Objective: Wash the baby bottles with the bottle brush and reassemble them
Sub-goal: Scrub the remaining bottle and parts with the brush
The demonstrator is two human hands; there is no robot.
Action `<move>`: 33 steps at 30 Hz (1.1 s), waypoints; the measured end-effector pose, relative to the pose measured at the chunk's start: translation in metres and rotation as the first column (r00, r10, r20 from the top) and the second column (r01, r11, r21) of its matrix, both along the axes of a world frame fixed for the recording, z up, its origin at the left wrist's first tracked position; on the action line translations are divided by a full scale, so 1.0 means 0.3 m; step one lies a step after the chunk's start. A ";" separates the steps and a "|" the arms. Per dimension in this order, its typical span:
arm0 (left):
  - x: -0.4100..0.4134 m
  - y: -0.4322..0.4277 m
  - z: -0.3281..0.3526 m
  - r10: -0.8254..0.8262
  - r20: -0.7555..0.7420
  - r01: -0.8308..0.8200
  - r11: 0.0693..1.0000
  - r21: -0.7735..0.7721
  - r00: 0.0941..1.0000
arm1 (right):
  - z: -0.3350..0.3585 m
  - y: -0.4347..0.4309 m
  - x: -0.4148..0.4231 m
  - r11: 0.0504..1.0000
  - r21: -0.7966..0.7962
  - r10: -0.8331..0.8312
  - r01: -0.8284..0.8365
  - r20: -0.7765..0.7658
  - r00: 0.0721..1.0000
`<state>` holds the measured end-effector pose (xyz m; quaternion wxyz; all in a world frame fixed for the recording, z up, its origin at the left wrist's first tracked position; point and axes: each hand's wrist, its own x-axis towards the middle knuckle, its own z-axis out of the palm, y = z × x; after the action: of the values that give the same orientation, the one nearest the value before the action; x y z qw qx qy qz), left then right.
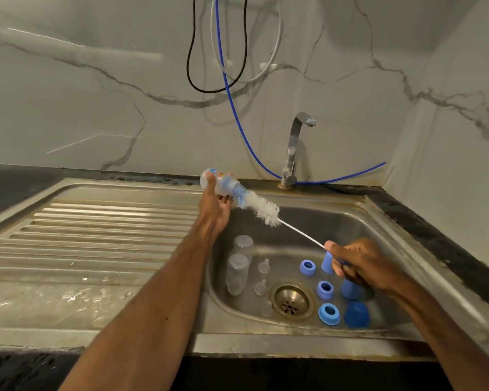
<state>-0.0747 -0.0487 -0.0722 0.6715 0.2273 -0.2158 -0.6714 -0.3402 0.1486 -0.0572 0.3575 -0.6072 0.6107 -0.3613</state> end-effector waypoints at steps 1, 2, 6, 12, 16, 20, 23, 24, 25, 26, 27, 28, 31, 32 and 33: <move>-0.016 0.004 0.001 -0.002 0.021 0.002 1.000 -0.003 1.000 | 0.004 -0.005 0.013 0.999 0.031 0.013 -0.013 0.022 1.000; -0.029 0.002 0.000 -0.003 0.029 0.003 1.000 -0.012 1.000 | 0.008 -0.006 0.024 0.998 0.060 0.011 -0.014 0.051 0.999; -0.009 -0.010 0.017 0.060 -0.005 -0.061 0.997 -0.039 0.998 | 0.022 0.016 0.010 0.985 0.172 -0.013 -0.008 0.122 0.992; -0.048 0.017 0.021 0.024 0.121 -0.016 0.998 -0.064 0.992 | 0.052 0.028 0.027 0.977 0.212 -0.050 -0.003 0.245 0.968; -0.020 0.005 0.019 0.076 0.088 -0.072 0.996 -0.046 0.993 | 0.063 0.050 0.001 0.962 0.274 -0.083 0.011 0.251 0.964; -0.046 0.014 0.004 -0.024 0.258 0.031 0.999 -0.023 0.966 | 0.054 0.032 0.025 0.971 0.239 -0.056 0.002 0.221 0.974; -0.006 -0.008 0.006 0.021 0.272 -0.010 0.999 -0.040 0.962 | 0.039 0.038 -0.016 0.993 0.066 -0.098 0.099 -0.015 0.995; 0.006 -0.011 -0.003 0.014 0.282 -0.005 1.000 -0.030 0.959 | 0.031 0.038 -0.026 0.990 -0.035 -0.138 0.135 -0.096 0.986; 0.007 -0.007 -0.007 -0.012 0.314 0.017 1.000 -0.011 0.949 | 0.025 0.033 -0.031 0.979 -0.131 -0.175 0.155 -0.163 0.971; 0.003 0.000 -0.012 -0.046 0.368 0.046 0.999 0.007 0.929 | 0.020 0.027 -0.028 0.967 -0.205 -0.193 0.150 -0.210 0.958; -0.006 0.005 -0.016 -0.076 0.419 0.076 0.997 0.018 0.905 | 0.016 0.024 -0.018 0.959 -0.251 -0.195 0.133 -0.243 0.950; -0.009 0.004 -0.017 -0.078 0.444 0.078 0.997 0.019 0.893 | 0.013 0.023 -0.006 0.955 -0.276 -0.182 0.107 -0.265 0.947; 0.023 -0.007 0.005 0.044 0.319 -0.053 0.998 0.018 0.947 | 0.002 0.028 0.010 0.944 -0.327 -0.145 0.043 -0.295 0.944; 0.036 -0.010 0.005 0.076 0.256 -0.088 0.996 0.035 0.964 | -0.001 0.028 0.005 0.938 -0.345 -0.147 0.038 -0.296 0.944; 0.043 -0.011 -0.001 0.083 0.243 -0.096 0.994 0.042 0.966 | 0.000 0.026 0.001 0.933 -0.357 -0.147 0.031 -0.302 0.942</move>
<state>-0.0619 -0.0520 -0.0724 0.6637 0.3346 -0.2673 -0.6133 -0.3398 0.1562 -0.0573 0.1225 -0.6831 0.6148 -0.3747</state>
